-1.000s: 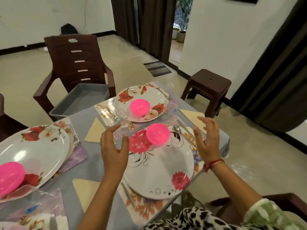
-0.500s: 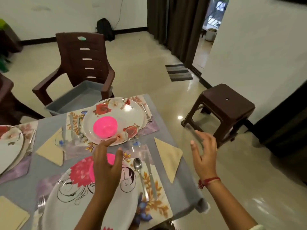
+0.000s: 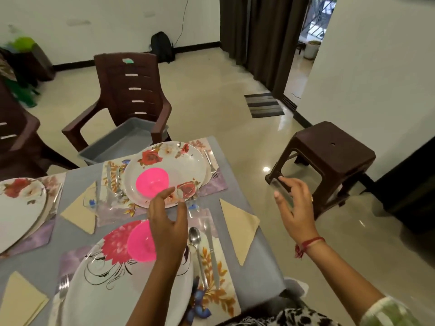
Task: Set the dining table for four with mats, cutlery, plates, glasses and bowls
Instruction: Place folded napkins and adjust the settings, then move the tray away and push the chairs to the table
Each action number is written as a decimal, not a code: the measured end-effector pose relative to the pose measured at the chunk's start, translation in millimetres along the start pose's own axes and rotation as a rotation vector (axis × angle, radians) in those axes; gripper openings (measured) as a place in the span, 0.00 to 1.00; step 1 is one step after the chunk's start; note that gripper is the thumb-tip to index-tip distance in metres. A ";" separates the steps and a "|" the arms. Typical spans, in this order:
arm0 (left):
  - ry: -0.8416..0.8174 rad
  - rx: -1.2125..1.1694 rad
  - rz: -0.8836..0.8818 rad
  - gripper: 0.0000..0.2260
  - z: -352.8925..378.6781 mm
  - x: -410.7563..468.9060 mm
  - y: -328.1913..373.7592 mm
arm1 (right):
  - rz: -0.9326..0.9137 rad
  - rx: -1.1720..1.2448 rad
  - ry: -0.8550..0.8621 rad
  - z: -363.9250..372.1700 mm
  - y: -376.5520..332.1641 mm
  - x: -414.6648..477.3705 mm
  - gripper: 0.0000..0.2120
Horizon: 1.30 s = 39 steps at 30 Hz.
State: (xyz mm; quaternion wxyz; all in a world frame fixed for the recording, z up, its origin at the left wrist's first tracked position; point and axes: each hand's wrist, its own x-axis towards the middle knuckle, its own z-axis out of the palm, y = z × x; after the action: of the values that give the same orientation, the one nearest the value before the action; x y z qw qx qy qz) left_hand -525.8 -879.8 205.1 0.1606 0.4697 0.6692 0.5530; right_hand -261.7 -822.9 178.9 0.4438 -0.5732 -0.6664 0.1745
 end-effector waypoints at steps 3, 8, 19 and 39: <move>0.014 0.012 -0.010 0.11 24.5 -5.7 9.8 | 0.012 0.035 -0.045 -9.4 21.9 8.6 0.23; 0.027 0.054 0.005 0.14 90.3 -15.0 34.9 | 0.012 0.121 -0.092 -41.2 74.9 42.6 0.21; 0.163 0.121 -0.103 0.15 262.1 -14.4 100.1 | -0.118 0.191 -0.266 -104.4 185.2 159.7 0.21; 0.480 0.214 -0.268 0.12 306.7 139.8 40.4 | -0.411 0.327 -0.512 63.2 177.7 357.9 0.18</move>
State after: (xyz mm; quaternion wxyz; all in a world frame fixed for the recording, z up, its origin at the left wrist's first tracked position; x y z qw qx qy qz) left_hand -353.2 -588.5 180.4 0.0191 0.2473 0.7986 0.5484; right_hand -185.3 -426.5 152.9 0.3742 -0.2864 -0.8204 0.3239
